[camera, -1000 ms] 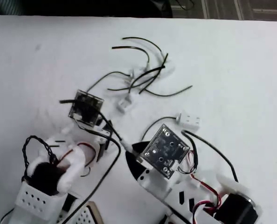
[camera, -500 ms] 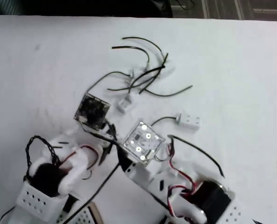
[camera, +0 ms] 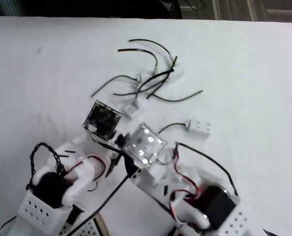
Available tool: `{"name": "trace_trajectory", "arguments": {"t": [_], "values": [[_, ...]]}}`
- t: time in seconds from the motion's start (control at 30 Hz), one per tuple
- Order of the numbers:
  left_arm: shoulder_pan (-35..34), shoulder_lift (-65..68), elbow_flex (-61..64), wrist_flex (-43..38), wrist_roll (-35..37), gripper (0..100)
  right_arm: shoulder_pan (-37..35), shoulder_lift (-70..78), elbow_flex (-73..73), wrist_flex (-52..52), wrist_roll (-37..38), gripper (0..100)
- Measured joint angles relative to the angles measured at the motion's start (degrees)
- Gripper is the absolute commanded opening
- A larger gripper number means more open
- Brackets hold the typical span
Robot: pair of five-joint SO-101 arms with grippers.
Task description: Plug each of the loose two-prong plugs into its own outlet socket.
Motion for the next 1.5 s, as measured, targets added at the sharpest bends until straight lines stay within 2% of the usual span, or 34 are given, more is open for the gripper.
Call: {"name": "trace_trajectory", "arguments": {"t": [0.1,0.43,0.53,1.1,1.3,1.5], "values": [[0.53,0.0,-0.09,0.0,-2.46,8,0.0,4.48,0.0,-0.35,0.0,1.9],[0.62,0.0,-0.09,0.44,-3.08,8,0.0,8.18,-1.05,-0.7,0.0,1.9],[-1.58,0.0,-0.09,0.53,-3.08,8,-0.09,8.62,-1.05,-0.79,-0.09,1.8],[-38.42,-0.09,-6.42,1.49,-4.04,8,-0.18,9.23,-1.05,-1.23,3.34,1.8],[-50.11,-0.18,-5.98,1.49,-6.33,8,1.58,9.32,3.87,-11.08,3.34,1.8],[-52.92,-0.09,0.35,0.79,-6.33,8,4.31,9.41,13.71,-24.18,3.34,1.8]]}}
